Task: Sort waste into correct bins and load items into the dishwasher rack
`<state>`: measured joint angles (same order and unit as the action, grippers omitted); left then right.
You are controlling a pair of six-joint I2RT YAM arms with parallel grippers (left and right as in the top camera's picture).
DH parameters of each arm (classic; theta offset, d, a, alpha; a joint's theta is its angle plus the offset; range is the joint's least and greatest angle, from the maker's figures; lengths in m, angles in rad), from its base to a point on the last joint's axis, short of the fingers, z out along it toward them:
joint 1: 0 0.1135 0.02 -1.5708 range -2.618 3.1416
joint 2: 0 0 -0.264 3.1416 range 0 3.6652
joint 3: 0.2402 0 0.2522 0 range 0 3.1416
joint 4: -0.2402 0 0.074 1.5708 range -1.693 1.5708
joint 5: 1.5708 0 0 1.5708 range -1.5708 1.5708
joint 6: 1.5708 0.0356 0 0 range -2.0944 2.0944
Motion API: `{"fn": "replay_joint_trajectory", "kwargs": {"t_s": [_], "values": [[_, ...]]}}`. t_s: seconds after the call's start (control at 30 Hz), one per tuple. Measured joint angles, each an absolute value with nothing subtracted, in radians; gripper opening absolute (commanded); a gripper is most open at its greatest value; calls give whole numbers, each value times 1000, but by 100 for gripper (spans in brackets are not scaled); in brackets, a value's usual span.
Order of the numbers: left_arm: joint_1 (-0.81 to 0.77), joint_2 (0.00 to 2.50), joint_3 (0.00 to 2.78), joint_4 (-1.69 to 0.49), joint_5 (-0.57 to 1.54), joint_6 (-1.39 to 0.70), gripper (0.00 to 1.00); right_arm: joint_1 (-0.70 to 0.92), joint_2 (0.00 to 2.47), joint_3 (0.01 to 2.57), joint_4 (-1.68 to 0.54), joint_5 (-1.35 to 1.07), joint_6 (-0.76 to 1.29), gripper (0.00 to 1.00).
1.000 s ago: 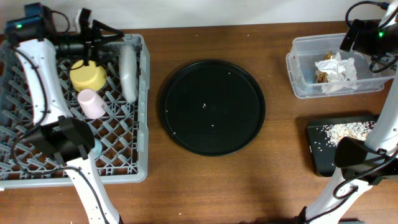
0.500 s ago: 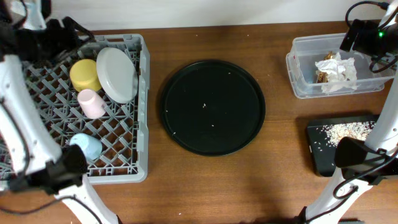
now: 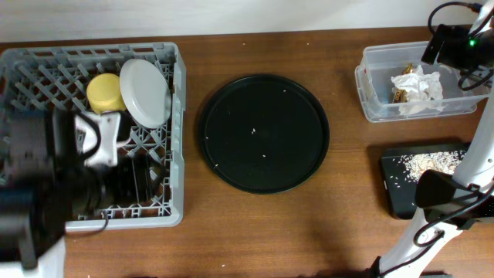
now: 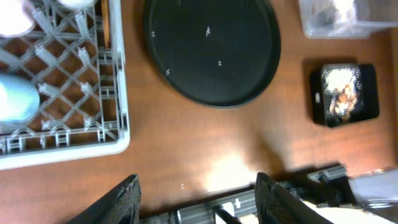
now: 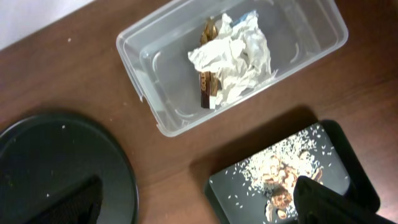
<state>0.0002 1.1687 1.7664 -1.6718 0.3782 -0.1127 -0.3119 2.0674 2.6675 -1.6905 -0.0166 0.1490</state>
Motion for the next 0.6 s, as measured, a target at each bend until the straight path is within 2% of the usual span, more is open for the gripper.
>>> {"fn": "replay_joint_trajectory", "kwargs": {"t_s": [0.03,0.1,0.23,0.47,0.6], "values": [[0,1114,1708,-1678,376,-113,100,-312,2067,2667,-1691,-16,149,98],[-1,942,1570,-1685,376,-123,100,-312,2067,2667,-1692,-17,149,98],[-1,790,1480,-1691,376,-124,100,-312,2067,2667,-1692,-17,149,98],[-1,744,1468,-1689,332,-121,100,-312,2067,2667,-1692,-17,149,98],[-1,732,1312,-1619,331,-74,100,-312,2067,2667,-1693,-17,149,98]]}}
